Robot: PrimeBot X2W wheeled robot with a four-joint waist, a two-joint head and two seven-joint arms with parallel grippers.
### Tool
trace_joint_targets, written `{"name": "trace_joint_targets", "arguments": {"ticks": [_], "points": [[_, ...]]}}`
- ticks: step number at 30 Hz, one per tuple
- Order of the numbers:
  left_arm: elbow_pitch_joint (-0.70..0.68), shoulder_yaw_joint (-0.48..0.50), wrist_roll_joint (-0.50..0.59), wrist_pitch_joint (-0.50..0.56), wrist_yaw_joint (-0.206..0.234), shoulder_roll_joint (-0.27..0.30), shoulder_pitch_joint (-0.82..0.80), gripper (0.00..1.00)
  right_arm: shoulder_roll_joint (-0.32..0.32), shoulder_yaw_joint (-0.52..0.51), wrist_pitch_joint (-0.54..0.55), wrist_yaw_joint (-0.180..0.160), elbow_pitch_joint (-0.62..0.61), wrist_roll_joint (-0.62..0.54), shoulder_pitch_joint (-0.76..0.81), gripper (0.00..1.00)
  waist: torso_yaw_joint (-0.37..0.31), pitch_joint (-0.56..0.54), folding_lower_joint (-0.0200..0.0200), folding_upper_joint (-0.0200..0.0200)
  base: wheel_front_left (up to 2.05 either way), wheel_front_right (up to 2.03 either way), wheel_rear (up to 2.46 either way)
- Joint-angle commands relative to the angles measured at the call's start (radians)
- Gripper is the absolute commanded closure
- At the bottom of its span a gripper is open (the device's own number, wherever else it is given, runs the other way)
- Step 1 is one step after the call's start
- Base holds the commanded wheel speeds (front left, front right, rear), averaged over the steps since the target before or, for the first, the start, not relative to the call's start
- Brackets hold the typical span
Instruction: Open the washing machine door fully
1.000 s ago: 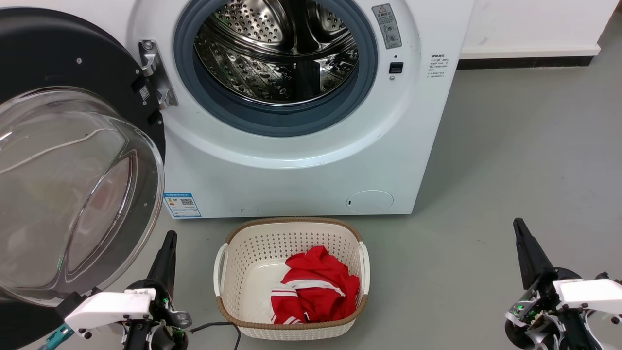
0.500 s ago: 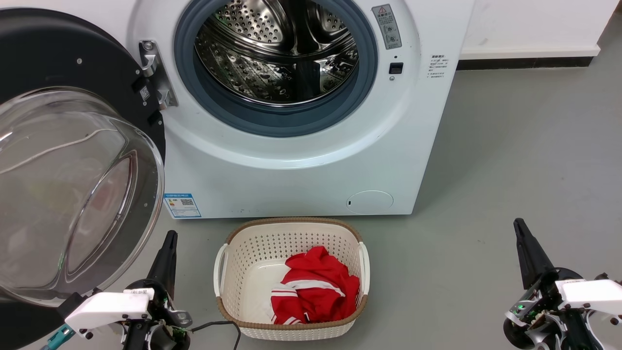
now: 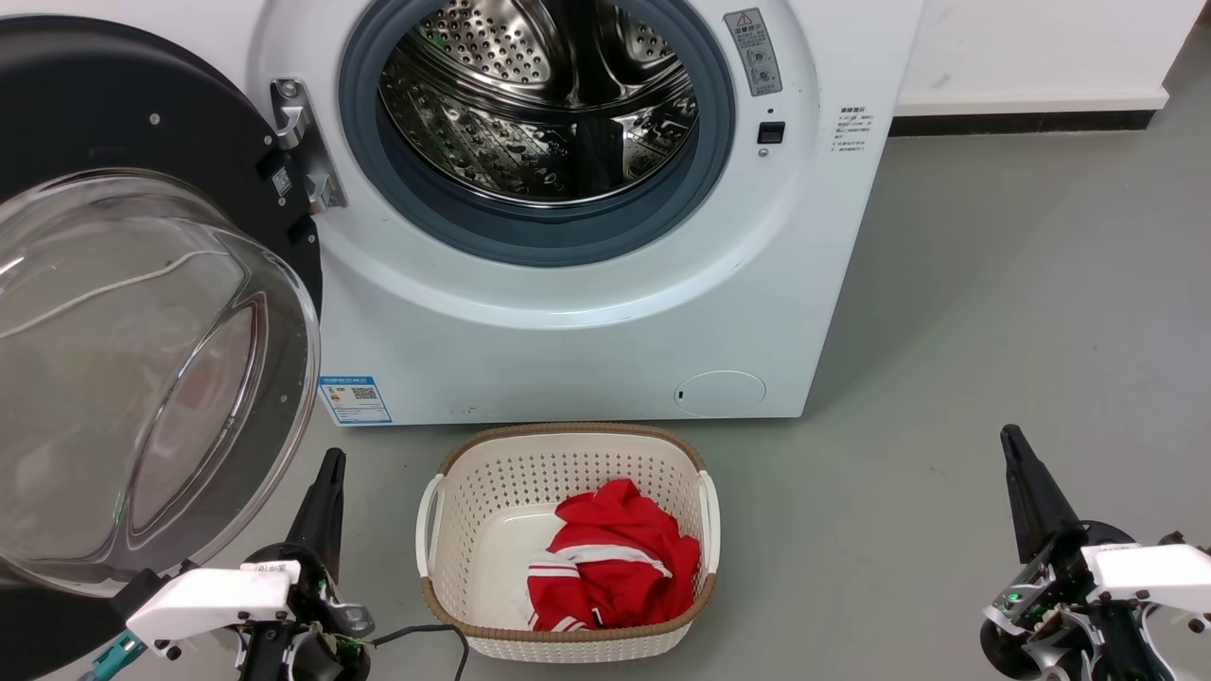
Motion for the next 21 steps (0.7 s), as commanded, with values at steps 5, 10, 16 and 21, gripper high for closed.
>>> {"name": "trace_joint_targets", "arguments": {"ticks": [5, 10, 16, 21], "points": [[0.001, 0.002, -0.002, 0.003, -0.004, 0.002, -0.009, 1.00, 0.004, -0.003, 0.006, 0.000, 0.002, -0.005, -0.013, 1.00, 0.000, 0.000, 0.0000, 0.0000, 0.00, 0.00, 0.00], [0.001, 0.002, -0.002, 0.003, -0.004, 0.002, -0.009, 1.00, 0.005, -0.005, 0.008, 0.000, 0.002, -0.007, -0.013, 1.00, 0.000, 0.000, 0.0000, 0.0000, 0.00, 0.00, 0.00], [0.001, 0.002, -0.002, 0.003, -0.004, 0.002, -0.009, 1.00, 0.006, -0.006, 0.007, 0.000, 0.002, -0.009, -0.013, 1.00, 0.000, 0.000, 0.0000, 0.0000, 0.00, 0.00, 0.00], [0.001, 0.002, -0.002, 0.003, -0.004, 0.002, -0.009, 1.00, 0.007, -0.008, 0.009, 0.000, 0.002, -0.009, -0.014, 1.00, 0.000, 0.000, 0.0000, 0.0000, 0.00, 0.00, 0.00]]}}
